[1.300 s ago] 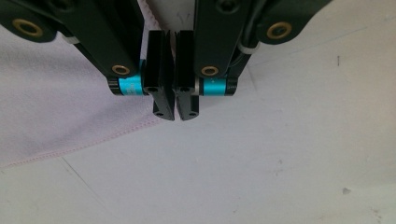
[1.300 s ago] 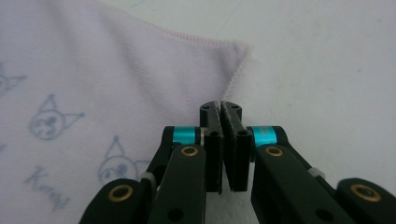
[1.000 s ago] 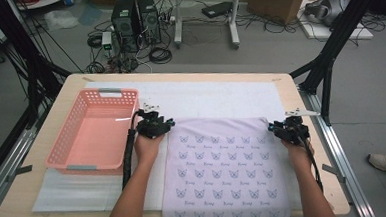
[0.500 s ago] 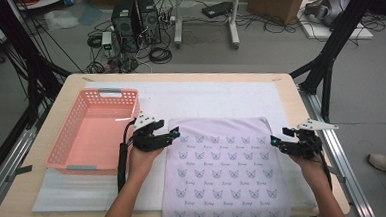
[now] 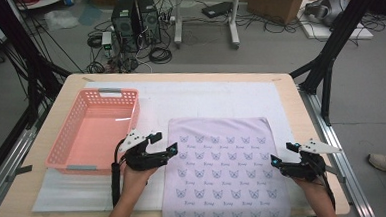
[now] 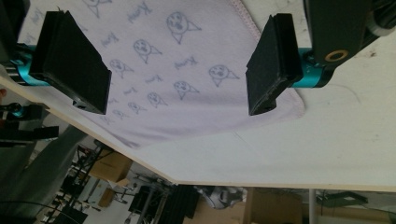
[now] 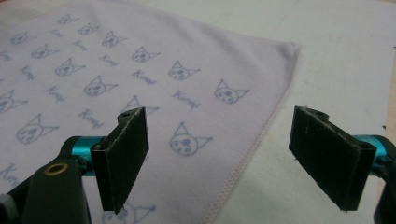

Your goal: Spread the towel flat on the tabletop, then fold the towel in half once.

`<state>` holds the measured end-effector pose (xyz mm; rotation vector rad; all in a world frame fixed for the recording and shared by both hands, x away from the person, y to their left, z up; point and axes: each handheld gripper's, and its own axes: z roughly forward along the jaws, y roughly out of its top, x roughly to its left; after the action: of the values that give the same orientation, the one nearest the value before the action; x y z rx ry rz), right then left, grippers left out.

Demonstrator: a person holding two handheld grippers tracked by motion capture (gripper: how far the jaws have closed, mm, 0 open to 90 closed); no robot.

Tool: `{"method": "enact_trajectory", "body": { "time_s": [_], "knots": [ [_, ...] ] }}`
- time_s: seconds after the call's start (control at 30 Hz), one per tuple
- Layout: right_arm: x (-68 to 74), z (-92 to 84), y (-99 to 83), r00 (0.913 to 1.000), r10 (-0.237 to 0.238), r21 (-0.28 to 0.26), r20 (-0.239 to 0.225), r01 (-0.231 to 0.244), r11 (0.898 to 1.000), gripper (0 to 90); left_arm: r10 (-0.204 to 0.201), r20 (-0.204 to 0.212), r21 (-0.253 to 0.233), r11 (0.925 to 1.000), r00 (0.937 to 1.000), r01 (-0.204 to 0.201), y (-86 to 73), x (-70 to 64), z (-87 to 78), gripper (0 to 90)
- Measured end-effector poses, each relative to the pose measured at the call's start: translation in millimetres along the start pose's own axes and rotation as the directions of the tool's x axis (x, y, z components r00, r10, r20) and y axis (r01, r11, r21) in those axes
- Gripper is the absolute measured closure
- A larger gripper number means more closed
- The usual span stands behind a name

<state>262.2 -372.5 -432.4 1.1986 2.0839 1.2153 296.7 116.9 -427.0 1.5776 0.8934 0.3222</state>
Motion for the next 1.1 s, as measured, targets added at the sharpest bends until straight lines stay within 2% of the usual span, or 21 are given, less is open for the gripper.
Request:
{"method": "enact_trajectory", "body": {
  "time_s": [0.1,0.23,0.4,0.5,0.63,1.0,1.1],
  "knots": [
    [0.0,-1.9,0.8,0.9999,0.01,-0.016,0.005,-0.01,1.0,18.6,0.003,-0.018,0.021,0.9998,0.9998,-0.003,-4.9,1.4,0.1,22.7],
    [-2.9,-3.9,1.4,0.9992,0.034,-0.038,0.019,-0.033,0.999,18.5,0.008,-0.013,0.027,0.9996,0.9999,-0.008,-5.8,0.7,2.0,23.5],
    [-5.0,1.8,1.3,0.9989,0.044,-0.026,0.018,-0.044,0.999,18.5,0.009,-0.036,0.027,0.9996,0.9993,-0.008,-5.5,3.5,-3.1,23.6],
    [-2.9,4.4,2.6,0.9993,0.034,-0.022,0.016,-0.033,0.999,18.5,0.002,-0.047,0.024,0.9997,0.9989,-0.001,-5.0,5.0,-6.1,23.8],
    [1.4,5.0,2.7,0.9998,0.016,-0.012,0.013,-0.016,1.0,18.5,-0.004,-0.041,0.027,0.9996,0.9992,0.006,-4.4,6.6,-5.1,26.6],
    [-1.1,7.3,0.9,0.9985,0.041,0.004,0.037,-0.042,0.999,18.6,-0.012,-0.028,0.078,0.9969,0.9995,0.014,-7.4,7.3,6.5,27.0],
    [-2.8,9.5,0.1,0.9984,0.042,0.013,0.038,-0.042,0.999,18.9,-0.003,-0.028,0.092,0.9957,0.9996,0.005,-7.4,6.4,8.4,27.4]
  ]
}}
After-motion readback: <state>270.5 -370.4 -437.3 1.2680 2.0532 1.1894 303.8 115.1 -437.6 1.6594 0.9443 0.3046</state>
